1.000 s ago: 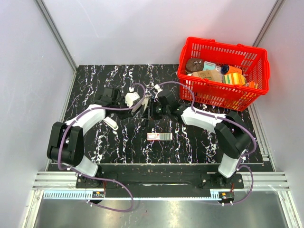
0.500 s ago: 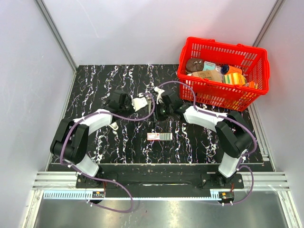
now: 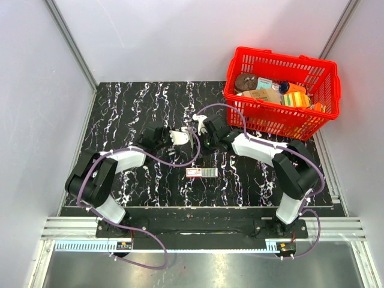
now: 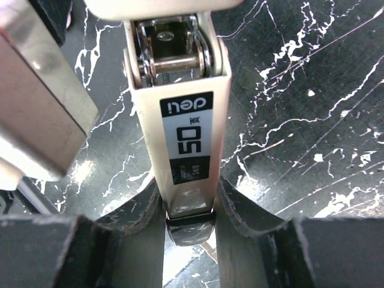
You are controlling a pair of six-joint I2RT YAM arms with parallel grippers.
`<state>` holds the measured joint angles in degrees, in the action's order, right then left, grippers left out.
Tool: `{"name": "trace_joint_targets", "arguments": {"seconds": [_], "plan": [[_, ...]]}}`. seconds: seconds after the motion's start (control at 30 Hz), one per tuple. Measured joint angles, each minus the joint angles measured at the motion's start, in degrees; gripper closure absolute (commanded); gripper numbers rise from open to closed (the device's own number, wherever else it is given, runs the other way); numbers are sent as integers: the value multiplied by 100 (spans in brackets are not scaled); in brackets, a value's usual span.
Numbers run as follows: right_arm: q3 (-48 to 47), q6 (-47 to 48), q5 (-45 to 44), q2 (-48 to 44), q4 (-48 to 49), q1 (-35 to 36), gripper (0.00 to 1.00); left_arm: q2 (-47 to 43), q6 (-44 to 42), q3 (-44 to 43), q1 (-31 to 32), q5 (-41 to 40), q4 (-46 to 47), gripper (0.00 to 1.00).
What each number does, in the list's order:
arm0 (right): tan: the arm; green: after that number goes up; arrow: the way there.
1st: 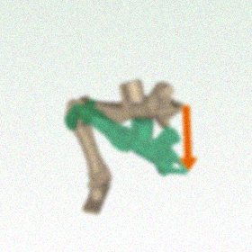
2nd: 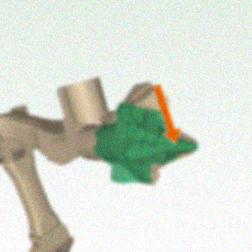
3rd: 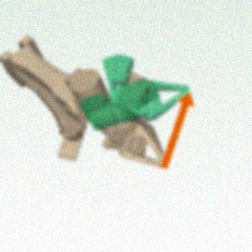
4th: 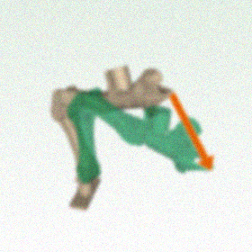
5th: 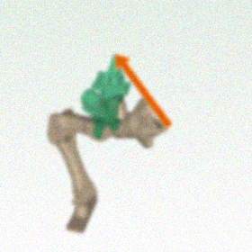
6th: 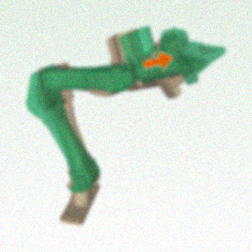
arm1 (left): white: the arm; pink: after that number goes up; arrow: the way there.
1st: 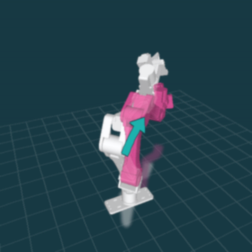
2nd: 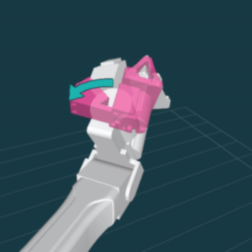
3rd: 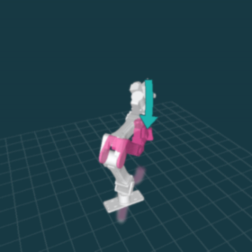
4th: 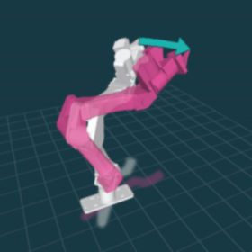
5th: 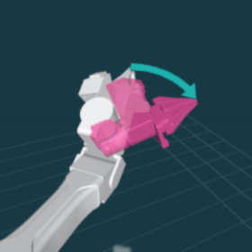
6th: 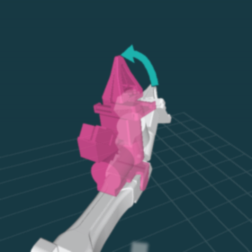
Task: Unload the staples from the stapler
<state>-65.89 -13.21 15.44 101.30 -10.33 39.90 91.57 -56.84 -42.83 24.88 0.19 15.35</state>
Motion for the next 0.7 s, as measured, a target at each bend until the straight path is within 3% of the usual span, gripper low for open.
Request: {"name": "trace_joint_targets", "arguments": {"seconds": [0.23, 0.47, 0.57, 0.7], "plan": [[-24, 308, -103, 0, -245, 7, 100, 2, -538, 210, 138, -404, 531, 100], [-98, 313, -96, -2, -444, 7, 100, -87, -210, 129, 315, -603, 81, 100], [-166, 173, -103, -66, -450, 7, 100, -192, 494, -243, 330, -417, -861, 91], [-376, -188, -267, -321, -367, 7, 100, -494, 1589, -688, 310, 343, -1980, 70]]}}
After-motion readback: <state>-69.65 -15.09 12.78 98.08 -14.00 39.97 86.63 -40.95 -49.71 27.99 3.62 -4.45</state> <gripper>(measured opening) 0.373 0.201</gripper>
